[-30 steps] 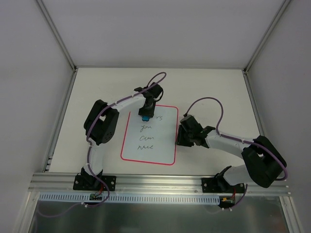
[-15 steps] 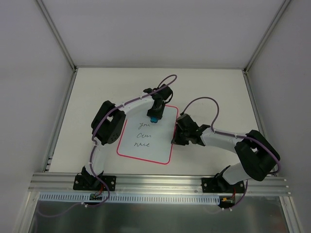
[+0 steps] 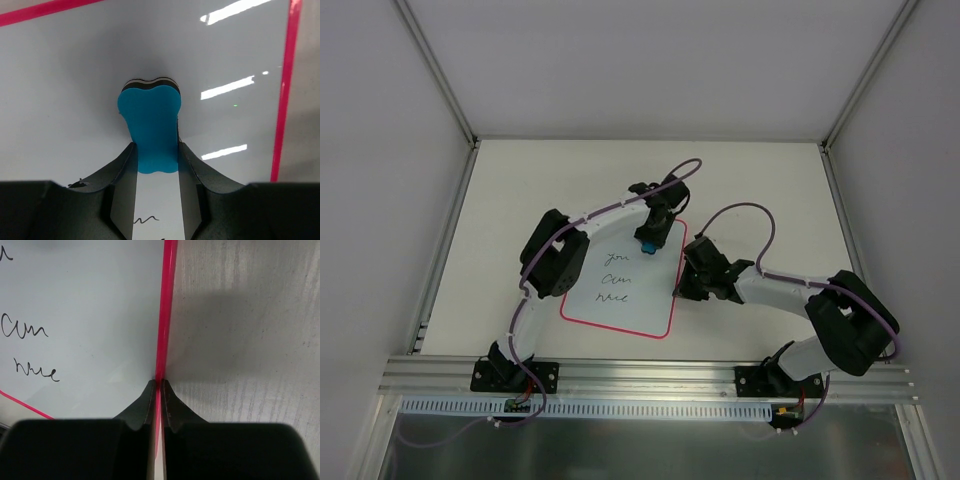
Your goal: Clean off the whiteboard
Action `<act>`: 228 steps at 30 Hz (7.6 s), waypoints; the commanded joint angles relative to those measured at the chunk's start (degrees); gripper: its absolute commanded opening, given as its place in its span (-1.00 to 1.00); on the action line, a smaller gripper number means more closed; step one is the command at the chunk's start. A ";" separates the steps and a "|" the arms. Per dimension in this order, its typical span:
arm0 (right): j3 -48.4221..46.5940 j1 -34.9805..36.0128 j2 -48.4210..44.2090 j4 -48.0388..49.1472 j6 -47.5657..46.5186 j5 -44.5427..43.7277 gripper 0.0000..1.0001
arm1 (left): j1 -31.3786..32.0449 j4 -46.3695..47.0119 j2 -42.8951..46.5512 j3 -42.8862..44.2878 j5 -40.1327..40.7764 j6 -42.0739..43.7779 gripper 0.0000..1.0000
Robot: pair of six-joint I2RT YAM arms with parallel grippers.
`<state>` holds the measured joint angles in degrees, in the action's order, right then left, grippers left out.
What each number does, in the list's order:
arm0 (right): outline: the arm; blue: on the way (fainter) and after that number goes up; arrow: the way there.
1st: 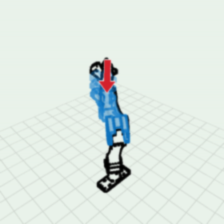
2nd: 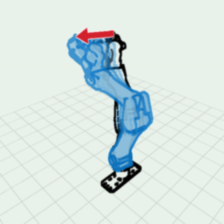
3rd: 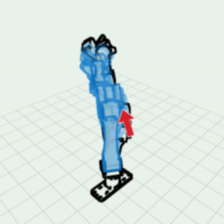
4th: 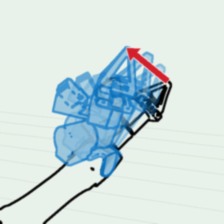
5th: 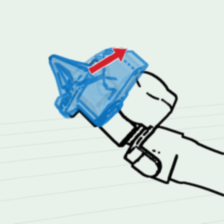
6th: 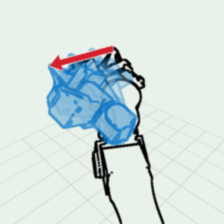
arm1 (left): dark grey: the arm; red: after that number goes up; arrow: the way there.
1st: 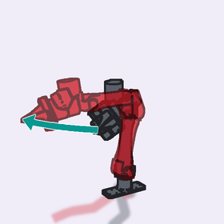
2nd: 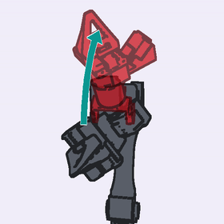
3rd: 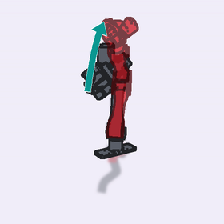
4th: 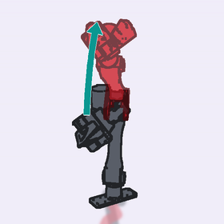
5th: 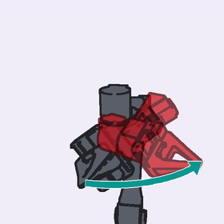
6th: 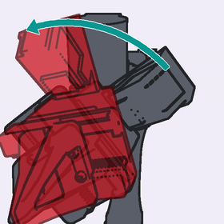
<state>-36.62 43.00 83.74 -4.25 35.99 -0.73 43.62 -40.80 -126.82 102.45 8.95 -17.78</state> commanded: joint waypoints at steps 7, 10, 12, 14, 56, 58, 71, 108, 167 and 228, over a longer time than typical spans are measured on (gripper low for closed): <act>3.40 0.24 2.74 -7.00 -0.48 -6.47 -0.99 | 0.00 -3.06 -3.17 -3.39 -2.10 -1.73 -1.00; 3.40 0.24 2.91 -7.00 -0.48 -6.47 -0.99 | -3.17 -3.68 -0.01 -7.00 0.09 -3.14 -1.00; 3.31 0.15 2.92 -7.00 -0.48 -6.56 -0.99 | -6.69 -3.85 1.83 -8.85 0.89 -2.18 -1.00; 3.22 0.24 3.09 -7.09 -0.65 -6.47 -0.99 | -10.11 -4.03 2.54 -9.46 1.16 -1.21 -1.00; 4.01 0.32 2.48 -5.59 -1.18 -6.30 -0.99 | -12.24 3.79 19.17 -37.86 -2.35 -8.23 -1.00; 4.36 0.41 1.95 -5.42 -1.18 -6.30 -0.99 | -8.84 3.79 17.67 -35.23 -3.24 -8.41 -1.00; 5.51 0.50 0.81 -5.59 -1.01 -6.74 -0.99 | 4.81 1.86 9.65 -28.17 -4.48 -12.63 -1.00; 8.23 0.77 -2.80 -4.19 -1.36 -5.51 -0.99 | 12.72 2.04 22.67 -48.04 -7.63 -28.71 -1.00; 13.15 0.50 -16.68 -6.03 -8.21 -7.88 -0.60 | -0.55 -2.09 21.53 -25.90 0.81 -15.53 -1.00; -47.48 -1.17 -39.09 -38.29 -49.60 -41.01 0.98 | -38.08 -5.87 86.21 -17.38 2.38 6.88 0.97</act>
<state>-80.55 42.11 45.32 -42.87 -9.02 -38.09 4.08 -45.30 -40.80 82.19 7.03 -13.52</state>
